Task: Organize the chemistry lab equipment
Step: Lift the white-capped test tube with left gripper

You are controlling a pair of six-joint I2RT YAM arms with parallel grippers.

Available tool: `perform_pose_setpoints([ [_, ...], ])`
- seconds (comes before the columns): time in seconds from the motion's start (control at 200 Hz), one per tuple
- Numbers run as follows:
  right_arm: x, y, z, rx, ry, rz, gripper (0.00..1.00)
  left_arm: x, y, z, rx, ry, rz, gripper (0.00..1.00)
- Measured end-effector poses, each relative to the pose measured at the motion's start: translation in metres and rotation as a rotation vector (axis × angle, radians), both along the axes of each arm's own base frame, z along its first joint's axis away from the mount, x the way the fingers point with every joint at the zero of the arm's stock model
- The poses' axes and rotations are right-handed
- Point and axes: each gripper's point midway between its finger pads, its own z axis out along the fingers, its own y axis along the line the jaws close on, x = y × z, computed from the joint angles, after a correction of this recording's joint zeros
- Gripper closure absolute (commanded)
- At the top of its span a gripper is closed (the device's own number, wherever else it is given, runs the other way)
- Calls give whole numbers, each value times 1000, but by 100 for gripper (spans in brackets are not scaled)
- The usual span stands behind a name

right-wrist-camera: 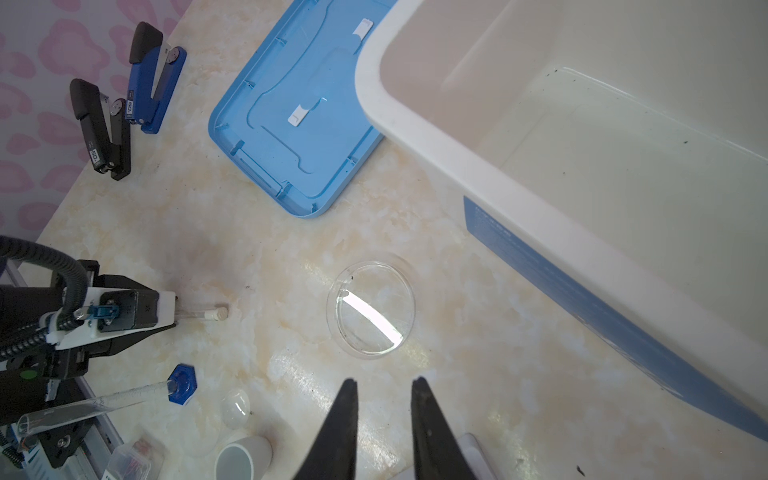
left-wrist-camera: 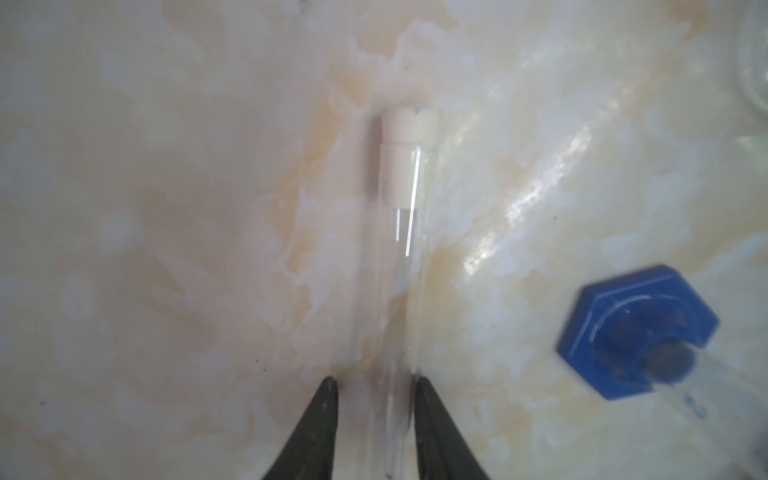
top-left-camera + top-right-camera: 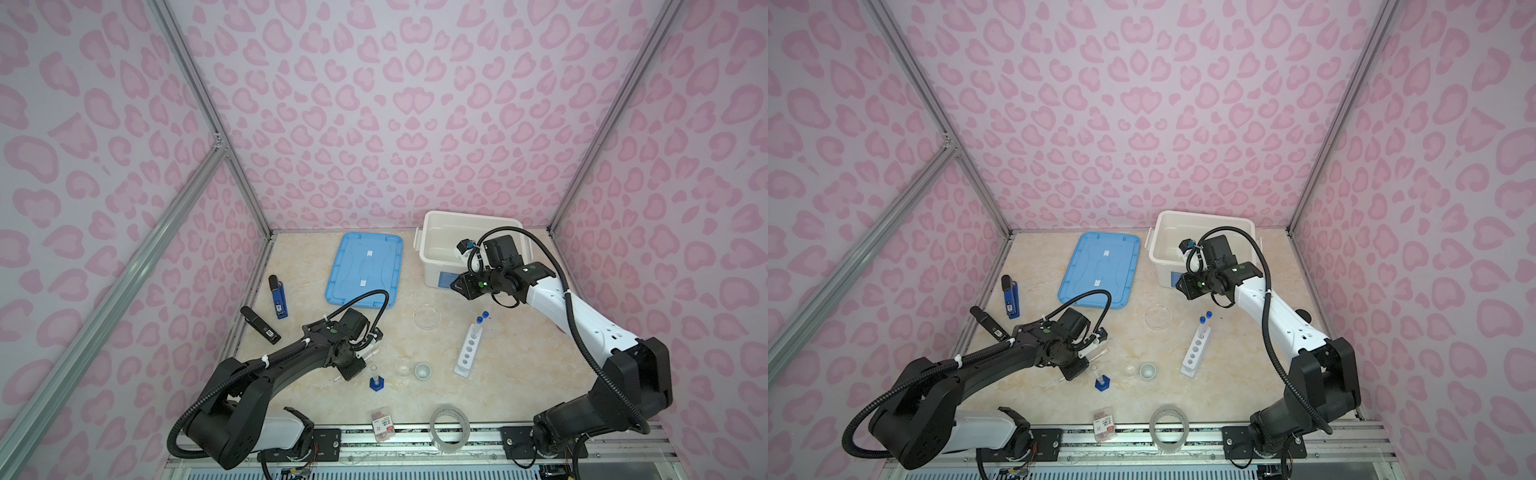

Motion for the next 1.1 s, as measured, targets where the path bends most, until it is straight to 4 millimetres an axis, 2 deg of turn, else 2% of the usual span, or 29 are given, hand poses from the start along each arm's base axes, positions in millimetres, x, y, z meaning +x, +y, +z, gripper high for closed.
perform_pose_setpoints([
  [0.135,0,0,-1,1,0,0,76,3,-3,-2,9,14,-5,71],
  [0.425,2,-1,-3,0,7,-3,76,6,-8,-5,9,27,-15,87],
  [0.785,3,1,-1,10,9,3,75,8,-8,0,-2,-1,-24,91],
  [0.98,-1,6,3,17,13,20,74,13,-9,15,-38,-50,-20,92],
  [1.1,-5,14,5,19,19,44,72,21,-11,32,-88,-103,-8,93],
])
